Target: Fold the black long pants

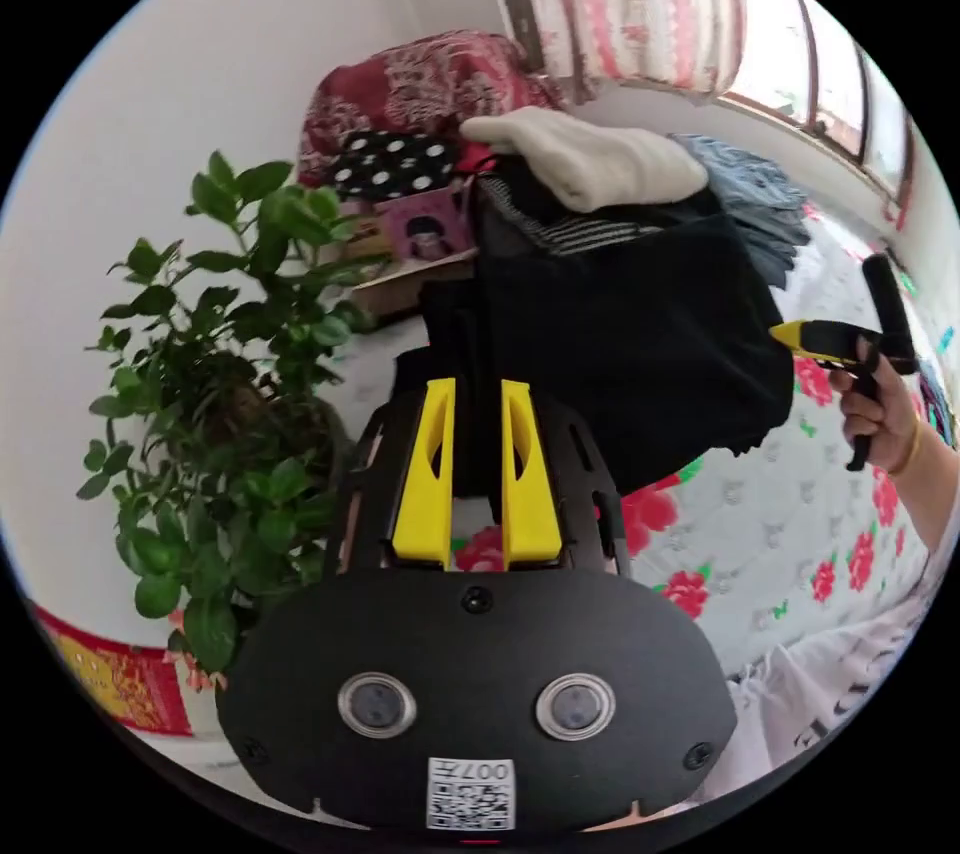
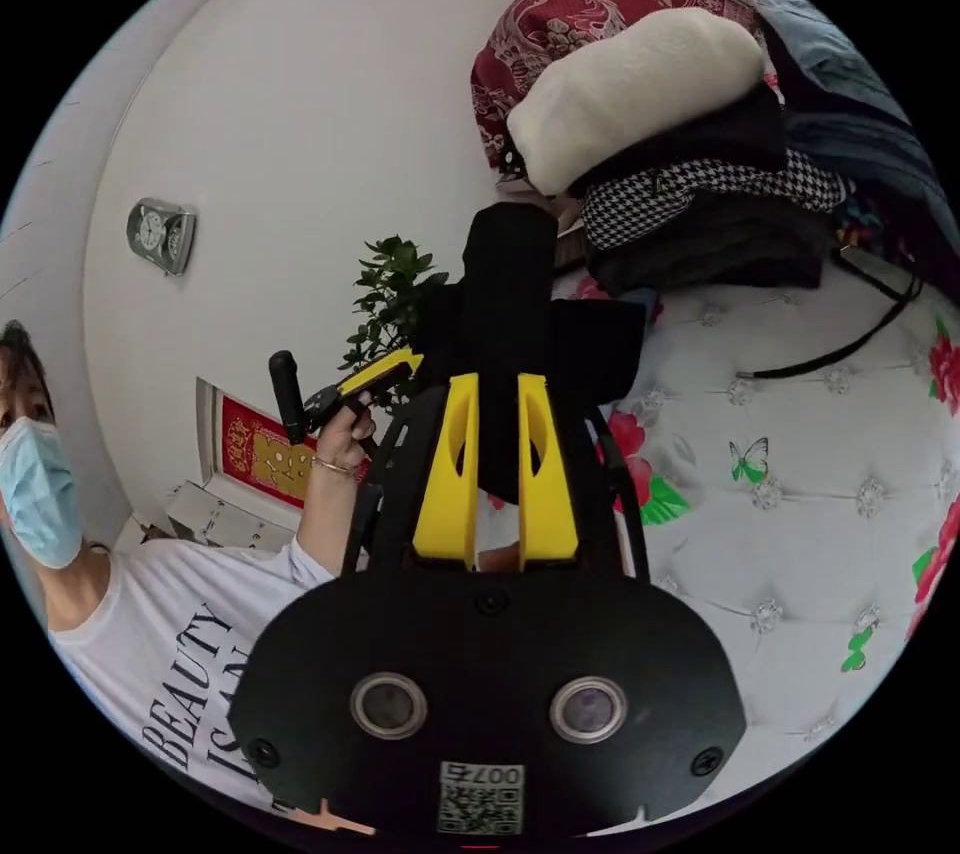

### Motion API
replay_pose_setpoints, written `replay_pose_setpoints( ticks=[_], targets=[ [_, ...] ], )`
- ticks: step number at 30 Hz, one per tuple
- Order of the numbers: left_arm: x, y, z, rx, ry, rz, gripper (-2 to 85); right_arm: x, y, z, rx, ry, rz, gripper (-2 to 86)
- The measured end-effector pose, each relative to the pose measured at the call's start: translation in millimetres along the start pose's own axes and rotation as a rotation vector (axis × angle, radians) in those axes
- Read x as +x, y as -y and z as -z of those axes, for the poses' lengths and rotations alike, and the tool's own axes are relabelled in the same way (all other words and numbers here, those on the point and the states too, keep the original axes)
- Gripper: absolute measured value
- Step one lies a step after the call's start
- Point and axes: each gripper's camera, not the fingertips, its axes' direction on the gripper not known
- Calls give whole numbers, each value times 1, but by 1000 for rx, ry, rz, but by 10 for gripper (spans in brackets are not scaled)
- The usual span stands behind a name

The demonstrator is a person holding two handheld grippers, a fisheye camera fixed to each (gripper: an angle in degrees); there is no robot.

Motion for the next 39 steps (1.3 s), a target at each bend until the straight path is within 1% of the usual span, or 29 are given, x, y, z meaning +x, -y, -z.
replay_pose_setpoints(
  ticks=[1,2,4,6,7,8,9,10,11,13,14,15,16,19,20,23,26,29,31,32,33,35,39],
  targets=[
    [-3,-10,-19,-52,72,54,64,-2,10,-35,-42,-71,13,27],
    [-1,-25,-31,-76,94,88,68,-3,10,-49,-56,-109,26,24],
    [6,-57,-35,-48,71,141,75,-5,-9,-81,-104,-247,73,14],
    [20,-93,-36,-14,7,178,73,2,-41,-85,-155,-270,107,7],
    [34,-115,-39,-6,-109,175,70,16,-66,-82,-204,-249,92,3],
    [51,-135,-45,-3,-281,162,72,26,-81,-79,-231,-221,71,2],
    [62,-144,-50,-8,-390,148,73,48,-110,-70,-267,-125,3,0],
    [84,-159,-61,-49,-597,132,79,74,-142,-57,-255,-8,-109,-1],
    [107,-171,-73,-116,-763,138,82,87,-159,-51,-233,56,-175,-1],
    [140,-185,-82,-181,-892,107,81,130,-232,-22,-50,311,-388,-2],
    [157,-191,-83,-190,-929,95,76,138,-249,-16,2,360,-433,-2],
    [165,-192,-84,-199,-946,82,69,148,-281,-8,82,412,-504,-2],
    [179,-194,-87,-243,-960,60,56,152,-306,-4,112,439,-545,-3],
    [203,-195,-92,-284,-1024,-4,15,149,-345,3,123,434,-566,-3],
    [211,-195,-92,-297,-995,-33,3,148,-351,4,128,428,-568,-3],
    [224,-196,-79,-241,-978,-126,-7,137,-367,12,145,398,-545,-3],
    [236,-203,-68,-211,-972,-166,-9,117,-376,17,158,366,-465,-3],
    [251,-220,-66,-202,-998,-188,-10,91,-386,26,157,270,-357,-2],
    [265,-232,-69,-231,-1022,-208,-10,73,-403,34,108,120,-290,-2],
    [275,-240,-72,-252,-1029,-221,-10,72,-409,37,99,92,-289,-2],
    [280,-243,-74,-262,-1029,-227,-10,75,-424,41,76,77,-319,-2],
    [303,-254,-81,-308,-1042,-256,-10,88,-451,47,58,125,-393,-2],
    [342,-264,-85,-330,-1028,-286,-10,107,-504,71,127,144,-468,-3]
  ],
)
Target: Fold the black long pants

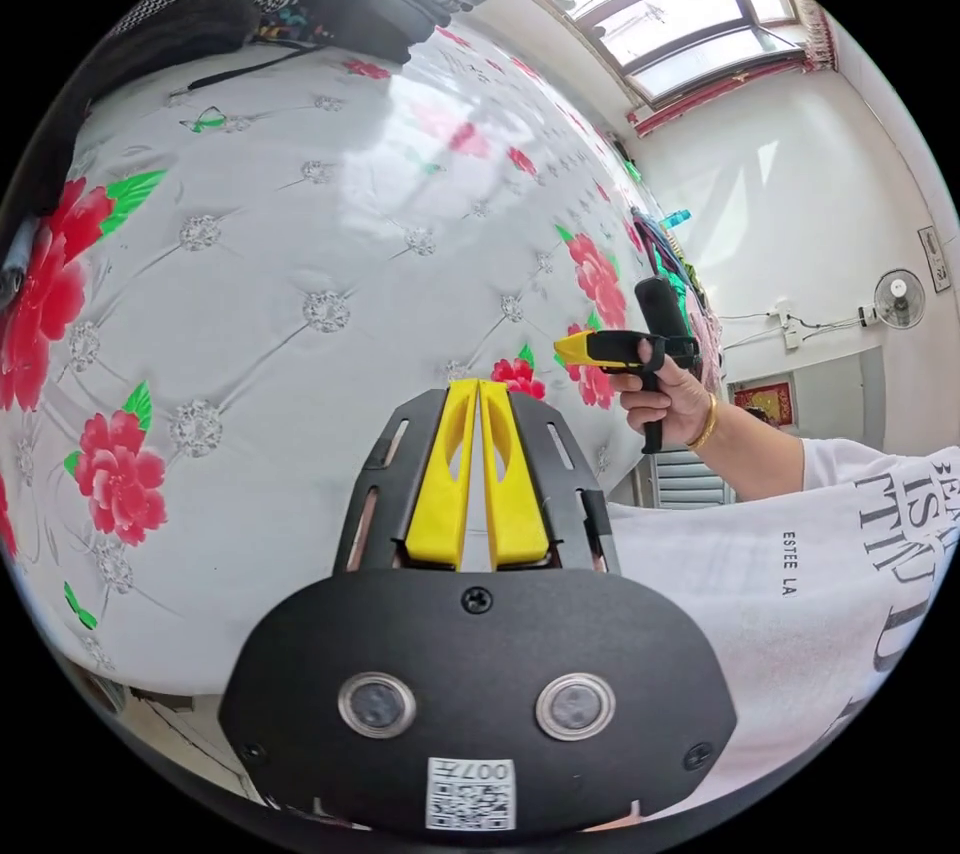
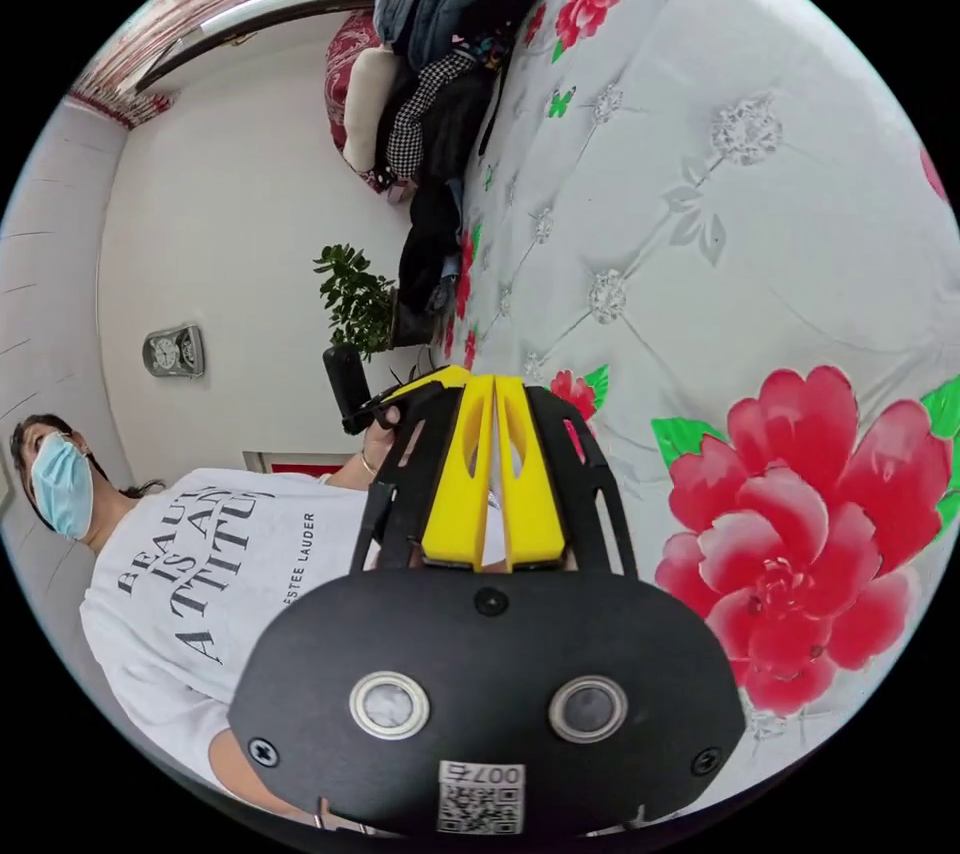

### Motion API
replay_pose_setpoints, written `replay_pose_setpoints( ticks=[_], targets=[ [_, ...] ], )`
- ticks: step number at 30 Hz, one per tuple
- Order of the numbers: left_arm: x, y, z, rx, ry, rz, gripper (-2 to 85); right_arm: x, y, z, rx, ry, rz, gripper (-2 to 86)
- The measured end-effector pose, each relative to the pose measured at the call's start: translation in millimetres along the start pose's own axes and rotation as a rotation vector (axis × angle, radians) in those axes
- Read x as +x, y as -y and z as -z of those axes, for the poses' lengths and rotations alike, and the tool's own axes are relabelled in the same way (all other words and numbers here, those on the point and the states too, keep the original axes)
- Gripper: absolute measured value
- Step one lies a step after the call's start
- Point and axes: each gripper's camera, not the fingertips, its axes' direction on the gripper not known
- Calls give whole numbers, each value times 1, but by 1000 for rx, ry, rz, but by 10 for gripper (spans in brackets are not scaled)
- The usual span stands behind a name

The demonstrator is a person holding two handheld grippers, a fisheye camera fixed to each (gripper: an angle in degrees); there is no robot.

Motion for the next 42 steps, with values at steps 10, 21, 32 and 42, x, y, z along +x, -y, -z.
replay_pose_setpoints(
  ticks=[10,21,32,42],
  targets=[
    [71,-9,-89,114,151,299,-10,58,0,-66,-264,193,-118,-3],
    [164,-42,-211,214,263,680,-10,81,-27,-100,-309,279,-222,-3],
    [252,-13,-354,90,404,625,-10,90,-54,-121,-309,282,-223,-3],
    [287,0,-472,65,232,379,-10,95,-75,-135,-308,283,-224,-3]
  ],
)
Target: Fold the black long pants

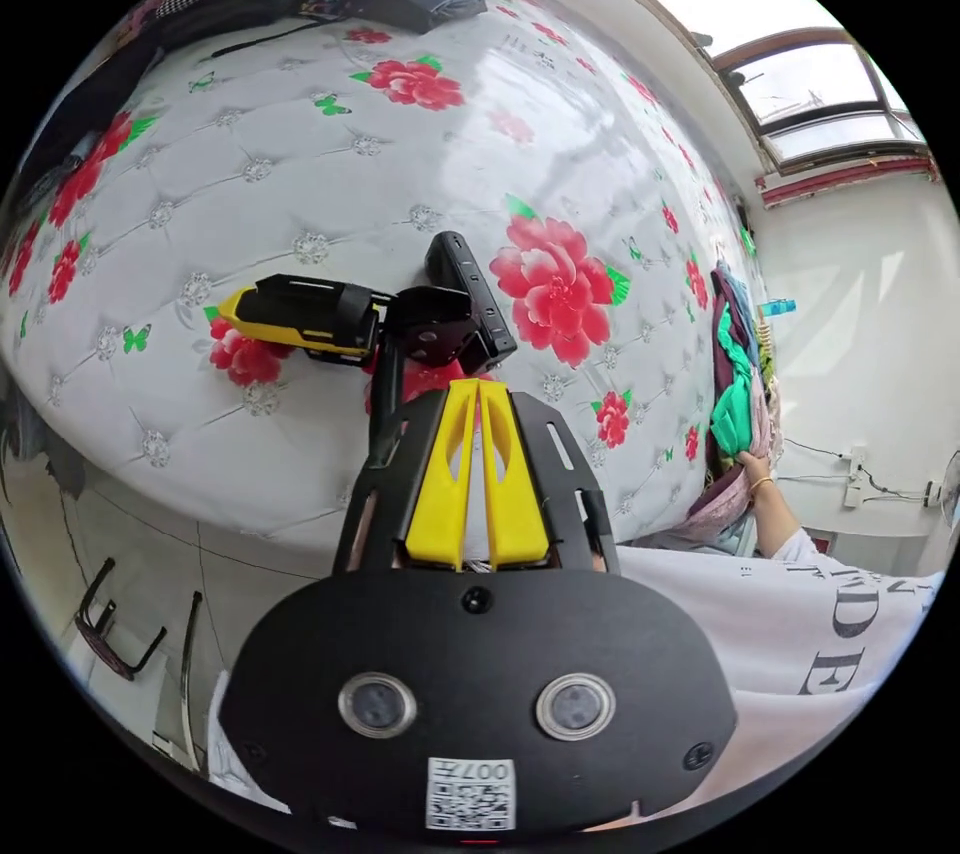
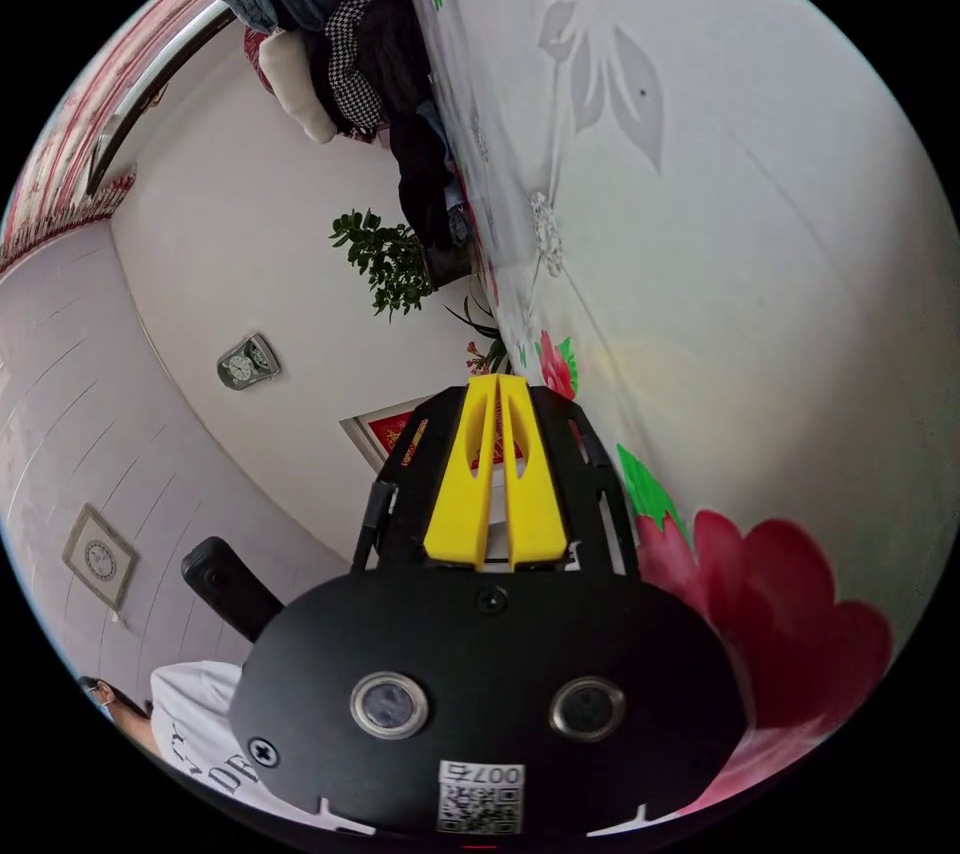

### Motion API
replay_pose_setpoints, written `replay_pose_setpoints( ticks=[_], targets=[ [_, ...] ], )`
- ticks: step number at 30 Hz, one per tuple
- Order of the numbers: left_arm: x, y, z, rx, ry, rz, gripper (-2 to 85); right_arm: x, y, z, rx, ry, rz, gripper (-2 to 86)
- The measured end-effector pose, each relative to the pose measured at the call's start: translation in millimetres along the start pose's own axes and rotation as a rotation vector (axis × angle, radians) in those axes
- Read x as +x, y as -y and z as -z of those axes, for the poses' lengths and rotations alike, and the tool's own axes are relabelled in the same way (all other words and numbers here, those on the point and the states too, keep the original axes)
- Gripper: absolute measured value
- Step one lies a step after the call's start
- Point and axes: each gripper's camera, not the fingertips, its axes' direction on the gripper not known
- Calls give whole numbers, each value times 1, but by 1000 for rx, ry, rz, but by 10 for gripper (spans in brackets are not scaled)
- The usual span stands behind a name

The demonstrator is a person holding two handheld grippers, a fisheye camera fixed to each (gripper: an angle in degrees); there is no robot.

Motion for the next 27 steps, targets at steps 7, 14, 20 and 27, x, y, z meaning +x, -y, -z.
replay_pose_setpoints(
  ticks=[7,14,20,27],
  targets=[
    [-4,-43,-51,62,-101,-23,-10,6,-8,-9,0,1,-1,-3],
    [11,-89,-103,117,-98,-133,-10,8,-15,-15,1,2,-2,-3],
    [77,-112,-180,110,-70,-285,-10,7,-19,-17,1,2,-2,-3],
    [187,-150,-289,90,-54,-391,-10,0,-23,-16,2,3,-3,-3]
  ],
)
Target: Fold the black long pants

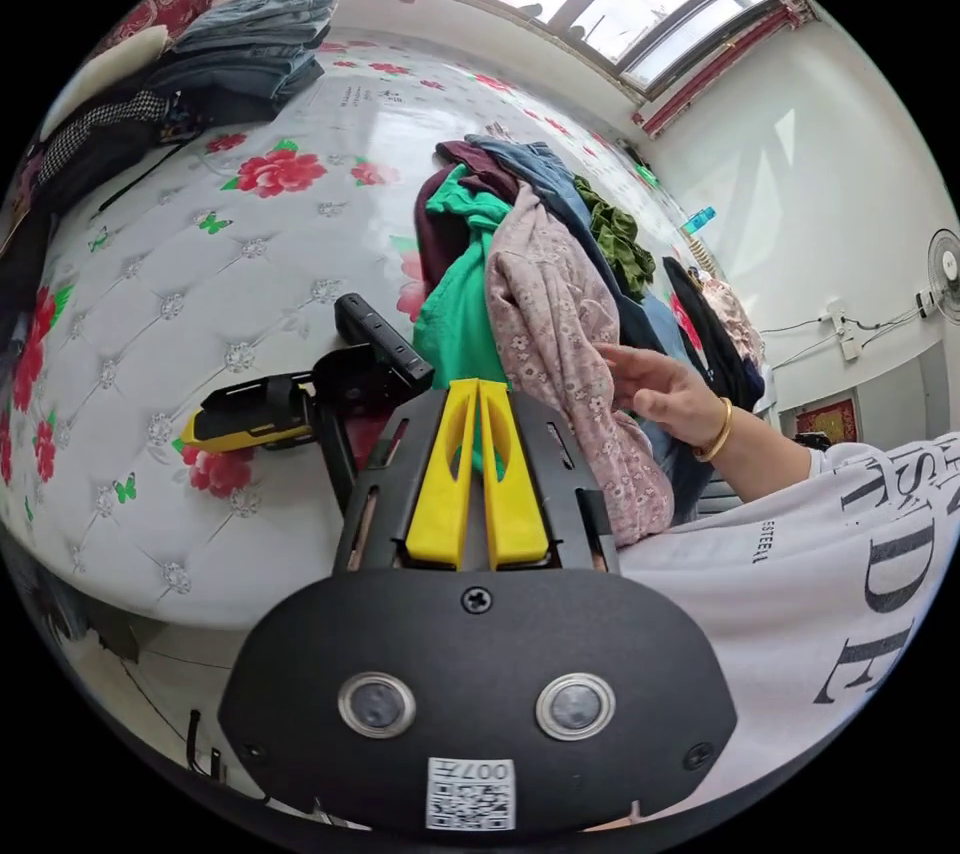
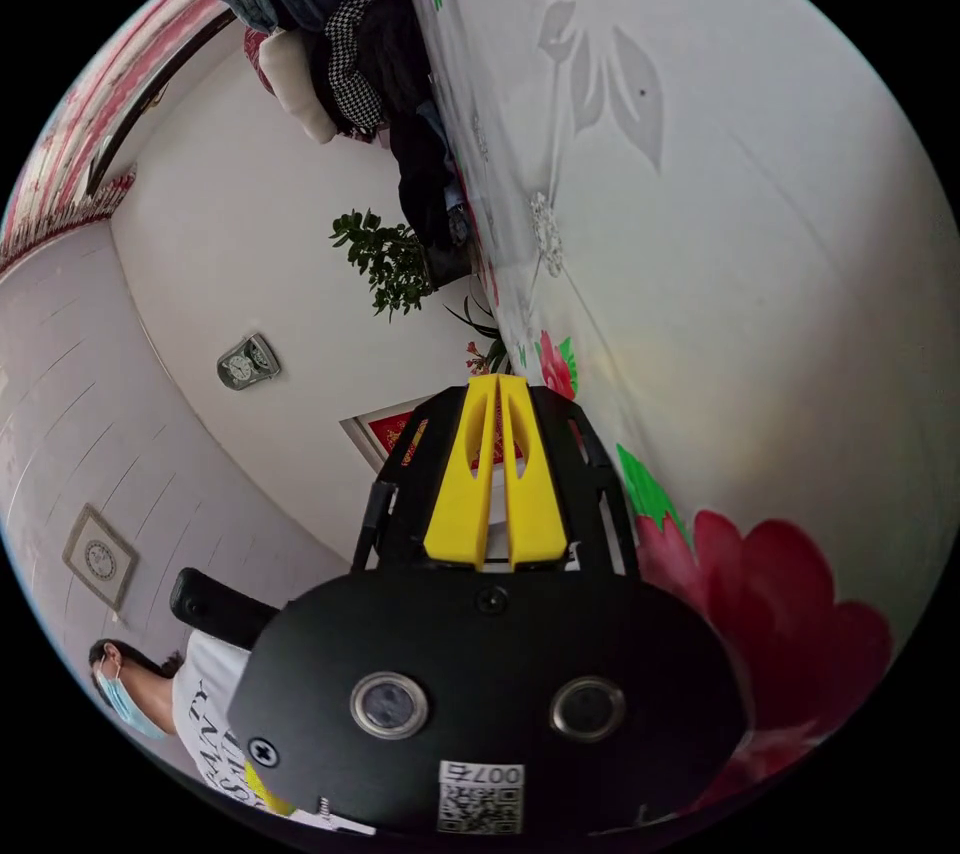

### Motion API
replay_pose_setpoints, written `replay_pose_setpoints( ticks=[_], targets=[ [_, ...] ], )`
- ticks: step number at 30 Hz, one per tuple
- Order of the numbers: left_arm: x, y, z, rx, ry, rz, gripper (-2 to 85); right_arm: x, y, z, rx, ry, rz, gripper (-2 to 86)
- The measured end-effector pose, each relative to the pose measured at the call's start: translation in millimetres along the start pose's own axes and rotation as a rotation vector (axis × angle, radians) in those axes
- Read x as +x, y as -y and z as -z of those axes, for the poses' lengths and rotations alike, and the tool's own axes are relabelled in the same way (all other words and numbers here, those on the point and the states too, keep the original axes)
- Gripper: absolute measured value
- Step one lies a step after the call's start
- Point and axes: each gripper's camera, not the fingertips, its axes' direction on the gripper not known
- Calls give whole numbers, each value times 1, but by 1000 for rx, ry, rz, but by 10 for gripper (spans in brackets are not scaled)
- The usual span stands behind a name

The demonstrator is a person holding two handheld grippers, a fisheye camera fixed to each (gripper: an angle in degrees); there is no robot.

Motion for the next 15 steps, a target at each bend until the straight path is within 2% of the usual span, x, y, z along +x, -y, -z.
replay_pose_setpoints(
  ticks=[3,6,8,12,15],
  targets=[
    [56,-2,-53,4,32,-10,-10,-4,-1,2,0,0,0,-3],
    [112,-3,-108,6,171,66,-10,-10,-2,4,0,1,-1,-3],
    [155,-7,-141,26,376,170,-10,-14,-2,6,1,1,-1,-3],
    [212,-15,-184,26,593,349,-10,-25,-3,11,1,1,-1,-3],
    [249,-28,-216,7,774,616,-10,-34,-3,15,1,1,-1,-3]
  ],
)
